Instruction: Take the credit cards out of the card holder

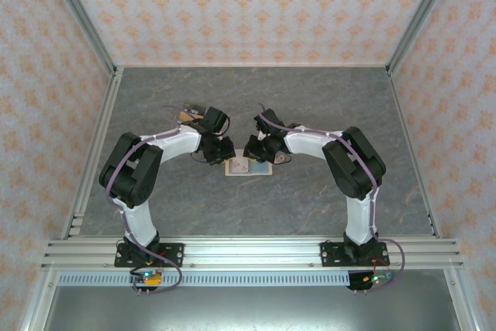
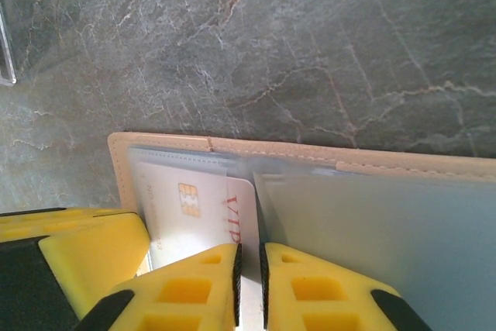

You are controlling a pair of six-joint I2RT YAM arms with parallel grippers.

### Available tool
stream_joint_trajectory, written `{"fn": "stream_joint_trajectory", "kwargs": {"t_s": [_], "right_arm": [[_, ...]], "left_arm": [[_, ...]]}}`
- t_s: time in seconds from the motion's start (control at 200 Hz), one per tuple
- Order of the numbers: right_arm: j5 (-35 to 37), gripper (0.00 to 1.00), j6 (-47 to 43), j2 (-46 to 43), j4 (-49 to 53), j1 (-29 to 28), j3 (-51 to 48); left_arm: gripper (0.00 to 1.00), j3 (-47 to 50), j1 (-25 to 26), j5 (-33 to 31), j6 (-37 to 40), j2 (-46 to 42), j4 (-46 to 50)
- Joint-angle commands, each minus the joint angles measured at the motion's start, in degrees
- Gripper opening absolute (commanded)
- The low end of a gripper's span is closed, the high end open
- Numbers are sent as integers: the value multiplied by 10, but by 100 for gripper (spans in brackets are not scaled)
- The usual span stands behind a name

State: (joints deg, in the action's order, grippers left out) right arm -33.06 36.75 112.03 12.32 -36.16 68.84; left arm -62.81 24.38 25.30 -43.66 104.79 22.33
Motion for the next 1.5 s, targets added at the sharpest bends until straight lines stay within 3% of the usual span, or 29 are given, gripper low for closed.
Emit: {"fn": "stream_joint_trajectory", "kwargs": {"t_s": [0.0, 0.185, 0.395, 0.761, 1.186, 1.496], "right_arm": [[-21, 15, -10, 4, -25, -1, -9], [-2, 6, -12, -16, -33, -1, -23], [46, 1, -20, -49, -34, 5, -55], [39, 0, -19, -72, -65, 15, -85], [-6, 23, -6, -63, -79, 15, -80], [-21, 25, -4, -37, -71, 15, -67]], "left_arm": [[15, 13, 4, -3, 4, 22, -1], [16, 16, 4, -12, 2, 15, 3], [26, 15, 2, -30, 1, -17, 10], [23, 5, 2, -5, 16, -53, 3], [20, 8, 7, 45, 8, -17, -35], [17, 16, 8, 12, 7, 9, -34]]}}
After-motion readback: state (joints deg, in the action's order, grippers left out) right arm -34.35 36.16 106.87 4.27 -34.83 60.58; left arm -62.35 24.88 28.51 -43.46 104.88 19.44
